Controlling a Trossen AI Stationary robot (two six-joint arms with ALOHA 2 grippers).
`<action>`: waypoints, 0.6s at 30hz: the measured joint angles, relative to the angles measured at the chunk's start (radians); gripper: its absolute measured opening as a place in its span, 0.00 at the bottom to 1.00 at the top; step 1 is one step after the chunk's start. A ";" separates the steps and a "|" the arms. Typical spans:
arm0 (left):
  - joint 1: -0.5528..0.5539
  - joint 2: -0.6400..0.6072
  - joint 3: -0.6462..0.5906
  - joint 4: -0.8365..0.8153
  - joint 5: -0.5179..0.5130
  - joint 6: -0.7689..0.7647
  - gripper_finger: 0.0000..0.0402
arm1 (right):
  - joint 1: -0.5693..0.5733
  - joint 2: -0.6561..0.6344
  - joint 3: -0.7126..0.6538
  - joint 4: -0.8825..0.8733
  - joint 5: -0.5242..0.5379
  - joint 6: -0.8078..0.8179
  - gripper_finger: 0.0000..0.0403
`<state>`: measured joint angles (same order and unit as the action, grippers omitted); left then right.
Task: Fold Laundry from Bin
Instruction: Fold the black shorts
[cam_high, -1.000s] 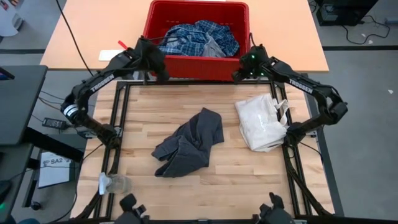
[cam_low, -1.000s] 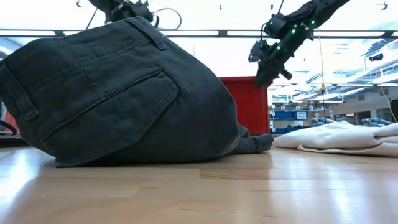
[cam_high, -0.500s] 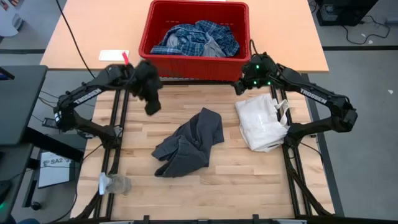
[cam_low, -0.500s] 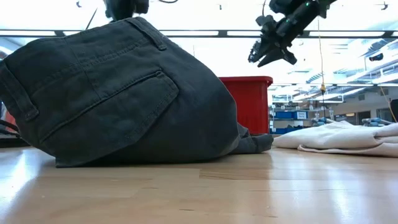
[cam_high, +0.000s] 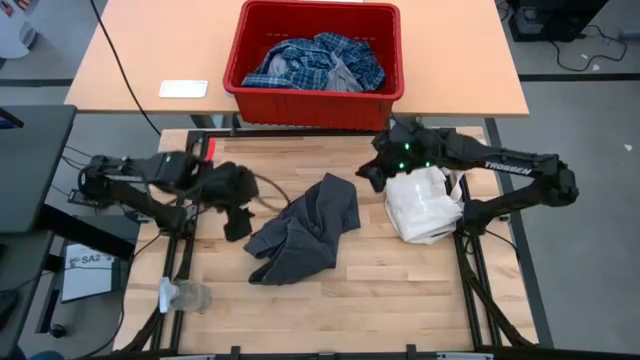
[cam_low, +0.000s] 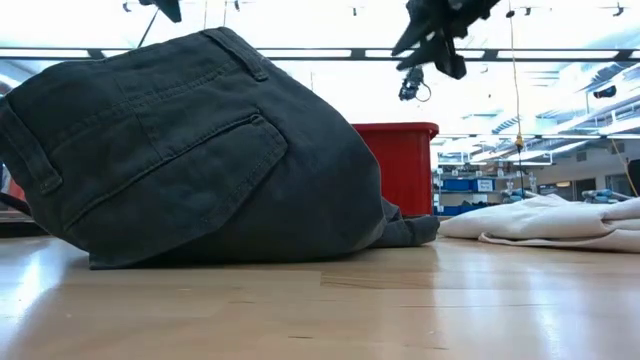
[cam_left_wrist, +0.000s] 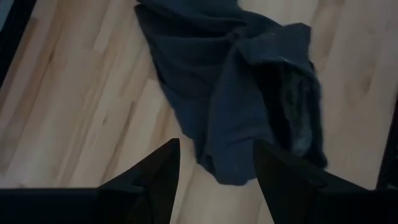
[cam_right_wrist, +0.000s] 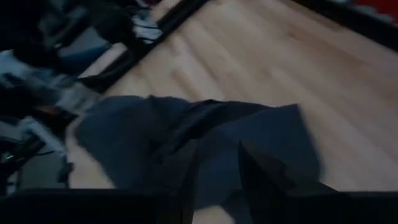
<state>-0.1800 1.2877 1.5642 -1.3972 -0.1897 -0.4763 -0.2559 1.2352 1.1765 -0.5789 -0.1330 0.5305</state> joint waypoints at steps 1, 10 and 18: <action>-0.024 0.000 0.000 -0.007 -0.017 -0.026 0.51 | 0.030 0.000 0.000 0.017 0.020 0.014 0.30; -0.264 0.008 0.000 -0.036 -0.086 -0.192 0.51 | 0.271 0.021 0.000 0.242 0.250 0.038 0.31; -0.467 0.091 -0.001 -0.049 -0.244 -0.305 0.51 | 0.414 0.092 0.000 0.274 0.377 0.138 0.33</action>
<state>-0.6466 1.3785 1.5631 -1.4466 -0.4339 -0.7808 0.1580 1.3270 1.1763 -0.3050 0.2435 0.6683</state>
